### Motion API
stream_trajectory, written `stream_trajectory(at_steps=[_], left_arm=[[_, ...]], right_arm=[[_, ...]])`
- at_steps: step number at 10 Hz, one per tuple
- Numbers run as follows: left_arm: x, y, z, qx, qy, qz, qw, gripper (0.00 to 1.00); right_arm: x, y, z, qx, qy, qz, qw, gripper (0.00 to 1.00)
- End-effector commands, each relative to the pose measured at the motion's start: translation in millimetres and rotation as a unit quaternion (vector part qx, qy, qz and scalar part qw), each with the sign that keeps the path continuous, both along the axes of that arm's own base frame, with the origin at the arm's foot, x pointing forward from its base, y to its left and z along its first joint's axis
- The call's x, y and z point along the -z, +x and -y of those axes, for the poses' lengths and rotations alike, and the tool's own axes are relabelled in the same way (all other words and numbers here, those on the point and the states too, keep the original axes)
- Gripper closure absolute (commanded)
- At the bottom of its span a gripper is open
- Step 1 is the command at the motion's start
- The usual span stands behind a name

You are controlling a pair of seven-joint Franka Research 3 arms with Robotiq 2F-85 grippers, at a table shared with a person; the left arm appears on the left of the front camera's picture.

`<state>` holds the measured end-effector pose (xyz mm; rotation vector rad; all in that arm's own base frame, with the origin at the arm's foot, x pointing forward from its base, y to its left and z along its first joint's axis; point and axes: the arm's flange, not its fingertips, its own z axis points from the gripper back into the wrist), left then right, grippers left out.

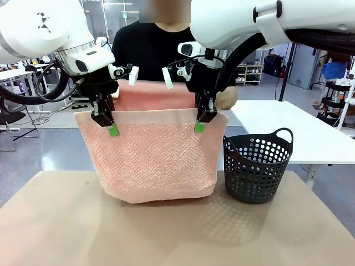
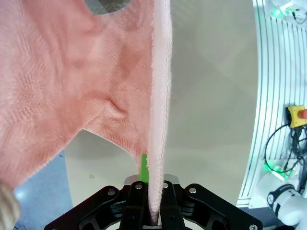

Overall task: Fold the towel.
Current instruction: Release the end of the 100 cm Hotel Towel you were holding and grab the top end of the folded side.

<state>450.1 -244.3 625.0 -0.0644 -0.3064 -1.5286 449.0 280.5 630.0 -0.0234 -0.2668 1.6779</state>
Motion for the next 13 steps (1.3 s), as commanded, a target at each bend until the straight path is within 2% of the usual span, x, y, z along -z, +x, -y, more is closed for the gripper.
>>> stream_trajectory(at_steps=[1, 13], left_arm=[[-2.8, 1.1, -0.2, 0.002, 0.004, 0.000, 1.000, 1.00], [-2.8, 1.1, -0.2, 0.002, 0.004, 0.000, 1.000, 1.00]], right_arm=[[-1.3, -0.5, 0.4, -0.003, -0.003, 0.001, 1.000, 1.00], [-1.3, -0.5, 0.4, -0.003, -0.003, 0.001, 1.000, 1.00]])
